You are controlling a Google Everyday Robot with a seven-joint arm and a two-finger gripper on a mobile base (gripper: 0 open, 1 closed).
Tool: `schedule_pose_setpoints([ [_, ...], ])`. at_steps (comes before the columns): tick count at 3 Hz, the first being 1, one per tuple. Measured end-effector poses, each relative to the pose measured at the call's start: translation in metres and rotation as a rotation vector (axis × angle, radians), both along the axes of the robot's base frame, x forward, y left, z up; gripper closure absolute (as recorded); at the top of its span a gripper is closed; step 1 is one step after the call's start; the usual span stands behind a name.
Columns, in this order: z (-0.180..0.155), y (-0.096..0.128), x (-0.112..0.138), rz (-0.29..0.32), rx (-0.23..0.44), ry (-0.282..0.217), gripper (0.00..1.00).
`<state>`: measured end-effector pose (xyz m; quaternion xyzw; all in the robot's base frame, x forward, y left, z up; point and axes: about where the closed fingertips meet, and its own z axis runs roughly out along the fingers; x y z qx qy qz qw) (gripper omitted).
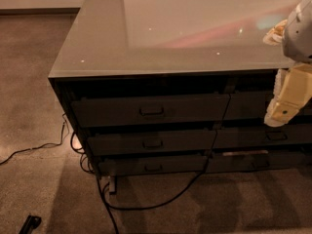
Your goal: Open top drawer
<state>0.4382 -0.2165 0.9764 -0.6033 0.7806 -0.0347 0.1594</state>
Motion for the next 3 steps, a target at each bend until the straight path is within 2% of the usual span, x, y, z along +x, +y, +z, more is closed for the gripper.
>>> schedule_pose_setpoints([
  [1,0.0,0.0,0.0,0.0,0.0,0.0,0.0],
  [3,-0.065,-0.003,0.022,0.017,0.086,0.09,0.0],
])
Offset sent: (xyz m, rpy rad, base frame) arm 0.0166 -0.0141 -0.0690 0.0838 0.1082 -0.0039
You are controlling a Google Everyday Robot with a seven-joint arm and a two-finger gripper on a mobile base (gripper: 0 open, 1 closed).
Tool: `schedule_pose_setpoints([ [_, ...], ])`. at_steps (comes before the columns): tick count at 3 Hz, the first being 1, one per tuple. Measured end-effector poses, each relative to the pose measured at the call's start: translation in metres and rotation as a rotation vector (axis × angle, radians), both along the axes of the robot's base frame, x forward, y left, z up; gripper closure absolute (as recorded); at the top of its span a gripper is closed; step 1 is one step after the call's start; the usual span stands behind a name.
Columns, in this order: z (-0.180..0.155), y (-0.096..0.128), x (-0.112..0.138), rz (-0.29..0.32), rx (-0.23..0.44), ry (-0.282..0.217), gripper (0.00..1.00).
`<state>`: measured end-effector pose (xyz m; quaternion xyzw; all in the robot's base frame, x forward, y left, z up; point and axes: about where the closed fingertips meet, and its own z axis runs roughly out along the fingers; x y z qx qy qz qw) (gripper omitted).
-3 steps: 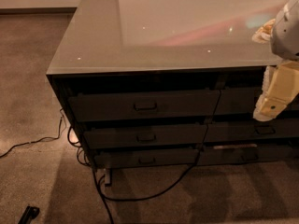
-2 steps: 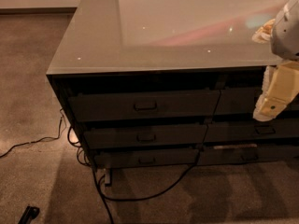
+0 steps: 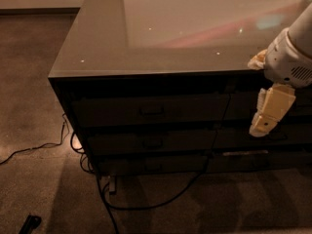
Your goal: Open top drawer
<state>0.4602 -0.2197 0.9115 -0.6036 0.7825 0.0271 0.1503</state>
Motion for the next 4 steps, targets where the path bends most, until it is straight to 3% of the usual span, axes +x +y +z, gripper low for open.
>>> schedule_pose_setpoints([
  [1,-0.042,0.014,0.034,0.043,-0.017,0.053,0.0],
  [2,-0.042,0.014,0.034,0.043,-0.017,0.053,0.0],
  [4,-0.044,0.064,0.032,0.206,0.163,0.001,0.0],
])
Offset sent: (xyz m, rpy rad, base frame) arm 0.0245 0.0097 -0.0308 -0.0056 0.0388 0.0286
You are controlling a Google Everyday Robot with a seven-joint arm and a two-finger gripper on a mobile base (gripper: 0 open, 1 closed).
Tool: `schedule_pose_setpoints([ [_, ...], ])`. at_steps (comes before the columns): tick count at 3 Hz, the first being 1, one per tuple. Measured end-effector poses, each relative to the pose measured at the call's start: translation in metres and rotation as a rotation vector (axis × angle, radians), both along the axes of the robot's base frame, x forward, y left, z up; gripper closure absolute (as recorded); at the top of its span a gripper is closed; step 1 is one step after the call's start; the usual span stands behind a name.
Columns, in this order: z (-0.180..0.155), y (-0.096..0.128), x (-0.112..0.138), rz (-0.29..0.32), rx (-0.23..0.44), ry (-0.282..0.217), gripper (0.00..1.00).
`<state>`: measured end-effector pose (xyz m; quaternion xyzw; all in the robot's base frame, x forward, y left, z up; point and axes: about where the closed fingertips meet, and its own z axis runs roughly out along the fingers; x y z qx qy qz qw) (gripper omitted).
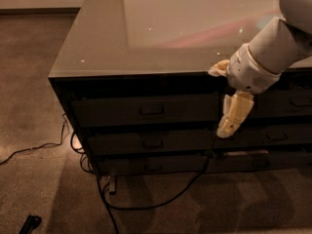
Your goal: Open top drawer
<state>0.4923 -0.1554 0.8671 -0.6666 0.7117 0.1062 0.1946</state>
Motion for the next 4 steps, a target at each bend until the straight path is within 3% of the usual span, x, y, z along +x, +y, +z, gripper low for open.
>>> schedule_pose_setpoints([
  [1,-0.008,0.031,-0.004,0.064,0.065,-0.021,0.0],
  [2,-0.024,0.065,-0.006,0.095,0.045,-0.061,0.0],
  [3,-0.047,0.092,0.02,0.092,-0.037,-0.091,0.0],
  [4,-0.047,0.092,0.019,0.095,-0.038,-0.092,0.0],
])
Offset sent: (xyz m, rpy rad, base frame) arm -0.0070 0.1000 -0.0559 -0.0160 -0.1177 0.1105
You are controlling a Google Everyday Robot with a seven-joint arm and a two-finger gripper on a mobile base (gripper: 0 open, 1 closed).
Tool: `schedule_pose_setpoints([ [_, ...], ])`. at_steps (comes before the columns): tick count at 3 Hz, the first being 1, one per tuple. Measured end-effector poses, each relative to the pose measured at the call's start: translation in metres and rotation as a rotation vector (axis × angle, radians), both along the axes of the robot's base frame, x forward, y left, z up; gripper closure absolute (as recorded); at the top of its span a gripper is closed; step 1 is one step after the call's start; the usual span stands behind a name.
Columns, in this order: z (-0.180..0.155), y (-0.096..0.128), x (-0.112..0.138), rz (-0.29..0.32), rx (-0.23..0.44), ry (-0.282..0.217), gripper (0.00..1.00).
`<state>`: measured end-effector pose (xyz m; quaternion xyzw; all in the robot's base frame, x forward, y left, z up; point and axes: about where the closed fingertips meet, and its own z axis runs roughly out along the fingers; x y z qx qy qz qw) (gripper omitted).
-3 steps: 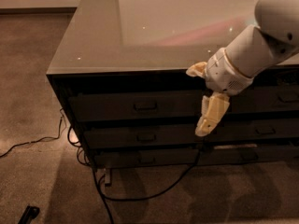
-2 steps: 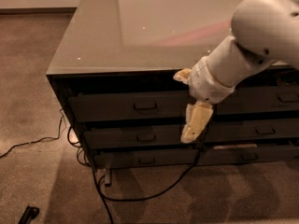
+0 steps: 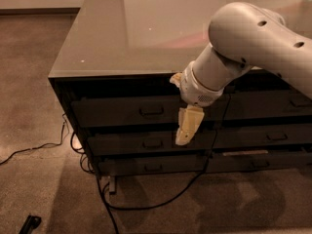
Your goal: Open top drawer
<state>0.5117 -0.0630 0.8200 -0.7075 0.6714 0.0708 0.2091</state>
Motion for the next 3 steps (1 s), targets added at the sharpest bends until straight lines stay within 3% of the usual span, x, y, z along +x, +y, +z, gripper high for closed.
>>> schedule_pose_setpoints([
  [2,-0.053,0.003,0.007,-0.033,-0.022,0.025,0.0],
  [3,-0.073,0.005,0.02,-0.08,-0.053,-0.012,0.0],
])
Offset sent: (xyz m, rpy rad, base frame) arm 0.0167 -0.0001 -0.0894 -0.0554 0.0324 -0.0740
